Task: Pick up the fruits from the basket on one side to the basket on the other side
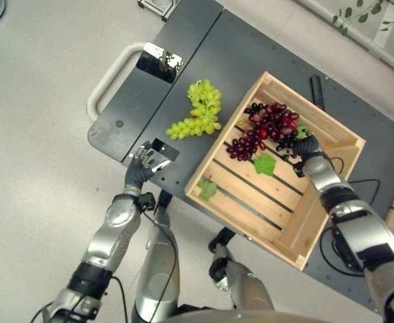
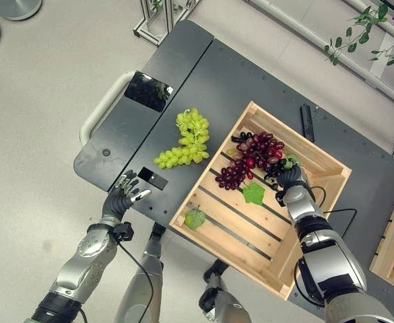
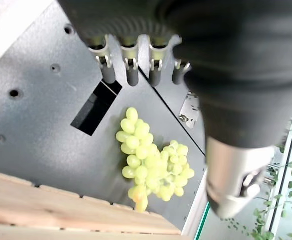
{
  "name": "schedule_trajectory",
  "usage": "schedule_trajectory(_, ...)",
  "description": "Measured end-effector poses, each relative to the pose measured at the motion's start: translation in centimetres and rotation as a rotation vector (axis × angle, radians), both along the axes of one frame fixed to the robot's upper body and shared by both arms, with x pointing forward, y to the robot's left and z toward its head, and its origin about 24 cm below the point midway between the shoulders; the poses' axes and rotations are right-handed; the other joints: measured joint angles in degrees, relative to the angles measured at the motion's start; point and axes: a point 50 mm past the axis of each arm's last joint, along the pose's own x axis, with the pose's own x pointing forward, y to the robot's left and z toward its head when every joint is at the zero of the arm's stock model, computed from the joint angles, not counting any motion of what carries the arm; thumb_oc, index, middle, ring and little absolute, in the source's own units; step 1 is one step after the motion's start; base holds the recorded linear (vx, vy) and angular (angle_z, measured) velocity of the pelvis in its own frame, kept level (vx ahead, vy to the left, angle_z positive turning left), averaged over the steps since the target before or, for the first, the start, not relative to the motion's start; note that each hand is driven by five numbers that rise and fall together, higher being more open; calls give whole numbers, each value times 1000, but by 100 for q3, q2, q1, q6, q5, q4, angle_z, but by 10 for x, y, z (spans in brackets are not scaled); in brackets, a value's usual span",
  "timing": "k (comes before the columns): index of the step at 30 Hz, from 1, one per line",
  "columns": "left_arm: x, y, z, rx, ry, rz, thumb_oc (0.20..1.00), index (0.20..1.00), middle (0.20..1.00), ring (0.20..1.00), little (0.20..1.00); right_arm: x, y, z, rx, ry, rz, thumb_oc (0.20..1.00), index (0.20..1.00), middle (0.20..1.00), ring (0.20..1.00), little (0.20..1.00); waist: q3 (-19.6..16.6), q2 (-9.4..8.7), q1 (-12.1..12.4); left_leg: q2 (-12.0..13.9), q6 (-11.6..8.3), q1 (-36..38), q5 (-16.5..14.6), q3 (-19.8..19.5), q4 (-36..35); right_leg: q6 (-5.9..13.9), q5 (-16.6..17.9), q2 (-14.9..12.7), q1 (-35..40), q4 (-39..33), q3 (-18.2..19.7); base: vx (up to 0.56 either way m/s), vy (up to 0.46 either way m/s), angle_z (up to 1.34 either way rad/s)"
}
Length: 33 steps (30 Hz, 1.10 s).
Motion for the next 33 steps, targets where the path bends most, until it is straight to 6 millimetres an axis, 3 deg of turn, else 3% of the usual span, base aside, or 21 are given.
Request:
schedule_trajectory(16, -3, -4, 5, -36, -23, -20, 1000, 1000, 1000, 1000, 1000, -1, -21, 9, -69, 38, -64, 1000, 1000, 1000, 1000, 1000, 38, 88, 164, -9, -7, -445, -3, -131, 84, -4, -22, 22, -328, -3, -88, 23, -17, 3)
schedule_trajectory(29, -5, -6, 12, -38, -55, -41, 1000, 1000, 1000, 1000, 1000, 3, -35, 34, -86, -7, -114, 1000, 1000, 1000, 1000, 1000, 62, 214, 327, -45, -5, -800, -1, -196, 139, 1, -23, 11, -602, -3, -149, 9, -3, 2)
schedule_trajectory(33, -6, -12, 11, -33, -56, -69, 1000, 1000, 1000, 1000, 1000, 2, -45, 42, -103, -17, -142, 1000, 1000, 1000, 1000, 1000, 52, 339, 369, -78, -4, -941, 0, -267, 152, 13, -32, -8, -695, -3, -230, 14, -2, 8)
